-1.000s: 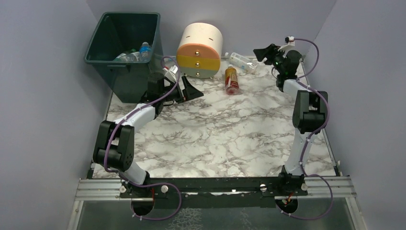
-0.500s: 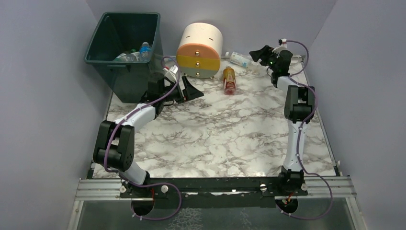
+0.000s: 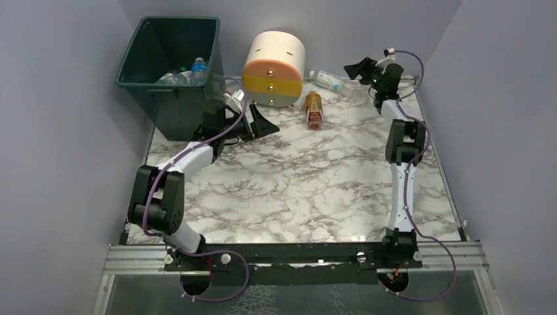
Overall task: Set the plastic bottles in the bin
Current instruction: Pick up the plastic bottle from the corner of the board.
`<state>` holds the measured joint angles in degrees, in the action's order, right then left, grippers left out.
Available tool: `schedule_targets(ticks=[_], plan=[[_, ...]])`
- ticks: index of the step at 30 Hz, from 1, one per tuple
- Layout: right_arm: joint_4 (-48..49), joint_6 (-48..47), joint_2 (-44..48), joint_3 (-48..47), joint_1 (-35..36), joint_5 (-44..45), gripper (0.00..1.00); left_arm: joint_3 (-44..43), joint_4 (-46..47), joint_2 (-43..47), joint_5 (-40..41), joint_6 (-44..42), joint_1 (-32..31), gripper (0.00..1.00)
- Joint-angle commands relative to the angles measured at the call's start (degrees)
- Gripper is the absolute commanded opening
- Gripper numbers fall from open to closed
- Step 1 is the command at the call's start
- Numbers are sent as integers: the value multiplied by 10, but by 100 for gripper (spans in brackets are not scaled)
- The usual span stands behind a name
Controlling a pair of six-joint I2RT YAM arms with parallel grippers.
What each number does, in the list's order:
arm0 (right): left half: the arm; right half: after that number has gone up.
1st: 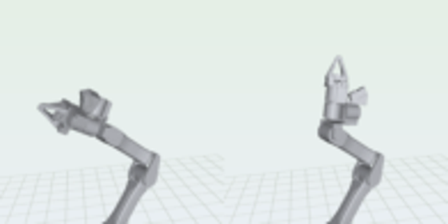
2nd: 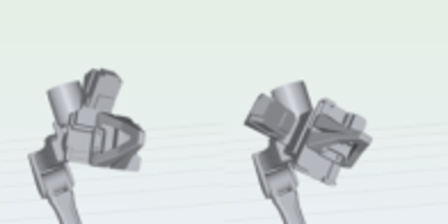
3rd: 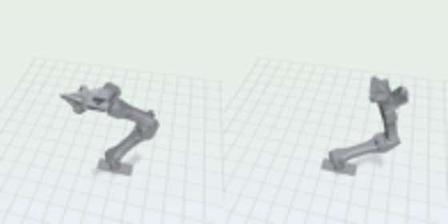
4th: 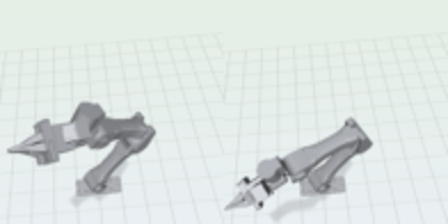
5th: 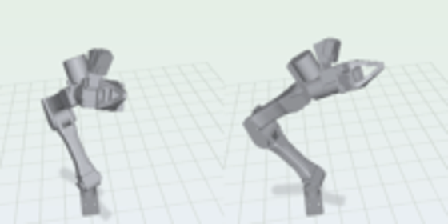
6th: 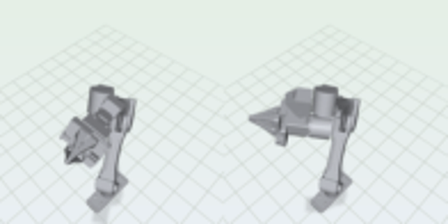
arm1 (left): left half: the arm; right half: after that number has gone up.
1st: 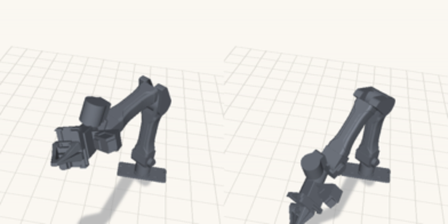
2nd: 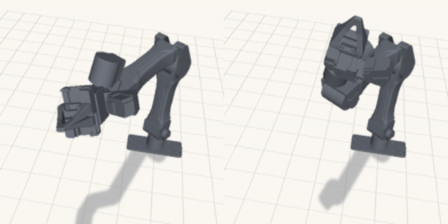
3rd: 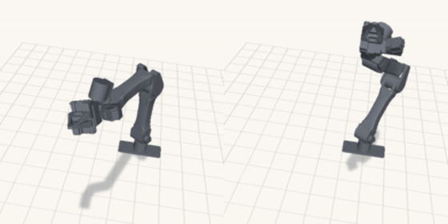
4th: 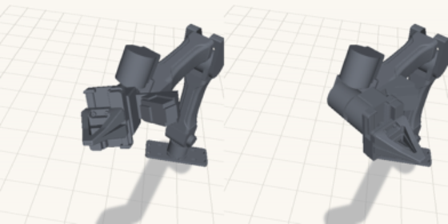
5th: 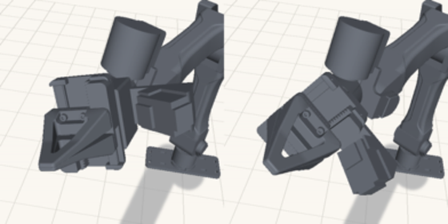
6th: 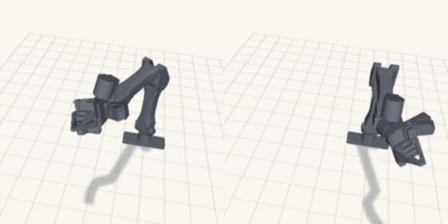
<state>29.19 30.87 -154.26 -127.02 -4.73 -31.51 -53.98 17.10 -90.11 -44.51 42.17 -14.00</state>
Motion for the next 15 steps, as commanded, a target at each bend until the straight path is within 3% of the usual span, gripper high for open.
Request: schedule_targets(ticks=[1, 5, 9, 15], plan=[[-42, -29, -35, -26, 1, -26, 96, -3, 16, 12, -12, -3, -3, 99], [-55, -25, -68, -68, 1, -54, 96, -2, 16, 12, -12, -4, -3, 99], [-48, -19, -64, -51, 3, -65, 94, -3, 16, 13, -12, -4, -3, 99], [-1, -65, 33, 132, 18, -65, 88, -2, 17, 17, -10, -4, -3, 99]])
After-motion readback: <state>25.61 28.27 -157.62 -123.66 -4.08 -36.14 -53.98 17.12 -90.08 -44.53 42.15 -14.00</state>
